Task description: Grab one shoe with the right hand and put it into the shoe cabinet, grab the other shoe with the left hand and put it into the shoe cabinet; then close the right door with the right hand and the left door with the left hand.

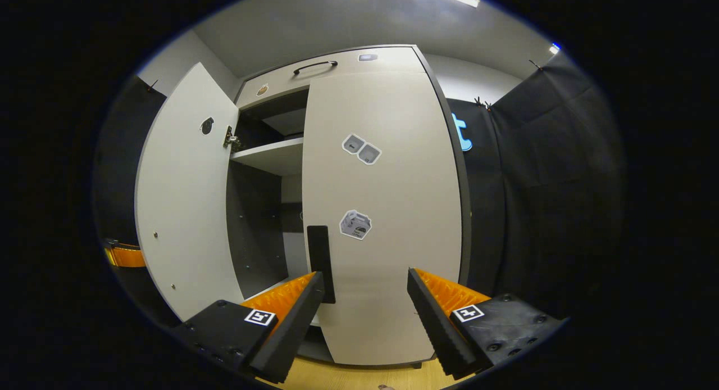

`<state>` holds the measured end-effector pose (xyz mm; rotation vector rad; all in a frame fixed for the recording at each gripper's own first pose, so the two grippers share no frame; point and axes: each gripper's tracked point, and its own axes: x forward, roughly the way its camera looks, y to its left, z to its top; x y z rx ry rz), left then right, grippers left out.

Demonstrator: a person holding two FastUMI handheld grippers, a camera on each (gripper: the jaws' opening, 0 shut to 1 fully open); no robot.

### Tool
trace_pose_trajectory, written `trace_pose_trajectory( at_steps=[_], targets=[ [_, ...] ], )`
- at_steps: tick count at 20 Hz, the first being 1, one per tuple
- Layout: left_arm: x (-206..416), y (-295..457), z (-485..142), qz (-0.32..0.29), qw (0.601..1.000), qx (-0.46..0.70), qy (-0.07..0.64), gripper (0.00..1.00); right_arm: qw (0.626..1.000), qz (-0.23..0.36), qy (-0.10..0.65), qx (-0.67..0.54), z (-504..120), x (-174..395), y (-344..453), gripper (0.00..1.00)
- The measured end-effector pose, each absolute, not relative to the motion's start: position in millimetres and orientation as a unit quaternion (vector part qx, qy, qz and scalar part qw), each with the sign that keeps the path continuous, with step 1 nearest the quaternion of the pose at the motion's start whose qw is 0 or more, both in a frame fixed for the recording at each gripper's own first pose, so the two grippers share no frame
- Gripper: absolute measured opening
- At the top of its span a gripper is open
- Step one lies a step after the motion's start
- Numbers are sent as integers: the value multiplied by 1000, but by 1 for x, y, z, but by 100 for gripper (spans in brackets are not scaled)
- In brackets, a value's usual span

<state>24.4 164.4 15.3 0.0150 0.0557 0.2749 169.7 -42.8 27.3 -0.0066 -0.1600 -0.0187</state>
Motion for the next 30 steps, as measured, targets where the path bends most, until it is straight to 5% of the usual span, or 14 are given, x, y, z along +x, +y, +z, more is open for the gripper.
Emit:
trace_pose_trajectory(
  at_steps=[18,30],
  targets=[
    [151,80,1,68,997,21,24,95,994,-49,-93,-14,42,141,-116,98],
    [76,55,14,91,994,59,26,95,995,-25,-99,-17,42,105,-77,98]
  ],
)
